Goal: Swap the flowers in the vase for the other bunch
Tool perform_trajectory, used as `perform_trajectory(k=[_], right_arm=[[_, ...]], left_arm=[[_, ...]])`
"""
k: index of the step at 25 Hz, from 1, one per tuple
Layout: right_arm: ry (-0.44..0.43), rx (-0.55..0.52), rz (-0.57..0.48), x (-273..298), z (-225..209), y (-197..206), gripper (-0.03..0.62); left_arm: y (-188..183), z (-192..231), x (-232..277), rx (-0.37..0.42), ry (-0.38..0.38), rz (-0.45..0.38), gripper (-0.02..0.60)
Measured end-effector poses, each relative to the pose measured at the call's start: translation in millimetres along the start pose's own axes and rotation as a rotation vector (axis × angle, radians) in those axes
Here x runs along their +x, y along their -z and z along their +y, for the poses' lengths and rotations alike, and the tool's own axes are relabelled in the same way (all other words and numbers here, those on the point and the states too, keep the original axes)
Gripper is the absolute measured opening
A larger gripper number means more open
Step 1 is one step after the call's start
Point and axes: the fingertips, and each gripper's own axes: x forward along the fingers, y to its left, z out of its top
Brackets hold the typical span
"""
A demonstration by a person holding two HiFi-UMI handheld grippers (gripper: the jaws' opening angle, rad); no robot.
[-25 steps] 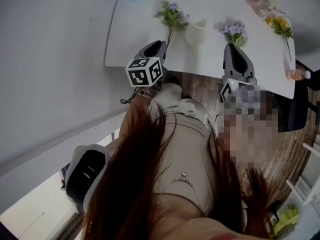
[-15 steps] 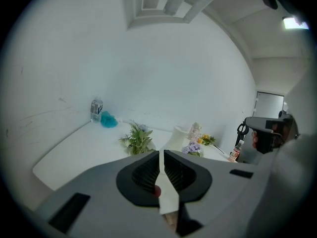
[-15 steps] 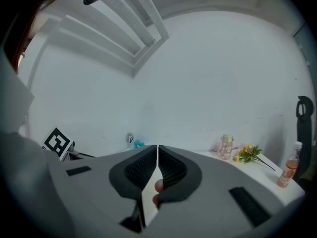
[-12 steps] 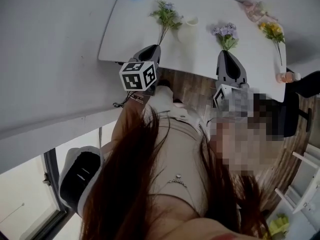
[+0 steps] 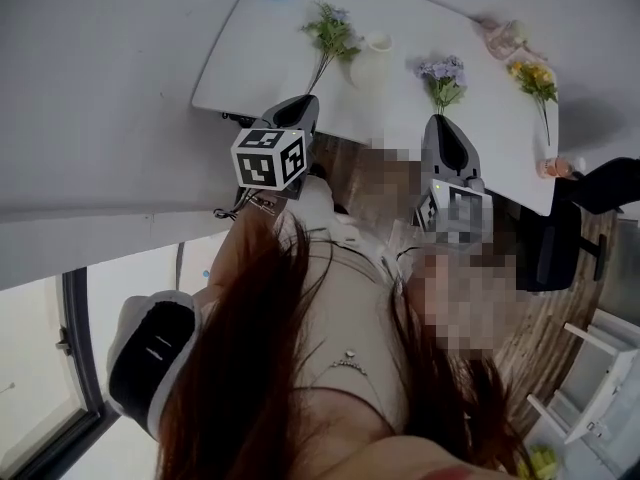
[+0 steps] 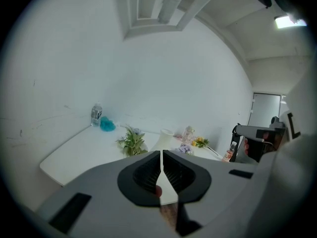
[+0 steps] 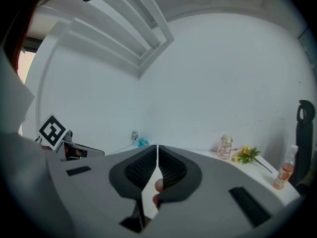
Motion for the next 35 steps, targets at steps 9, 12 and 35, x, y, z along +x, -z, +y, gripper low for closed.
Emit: perform_trajectory(k=[9,12,35], right_arm=[[-0.031,-0.003,0.011,-4,5,3,0.034],[-0.039,-0.003,0.015,-4,10,6,0.034],[0.022,0.091,0.020,7,-21,14,0.034]], left_arm=[[-9,-21,-25,-0.010,0.017,-0.040,0.015],[-10,-20,-28,-0.010,0.016,-0.046,0.014],[-34,-21,-4,0.022,0.041,-0.067,0.006]])
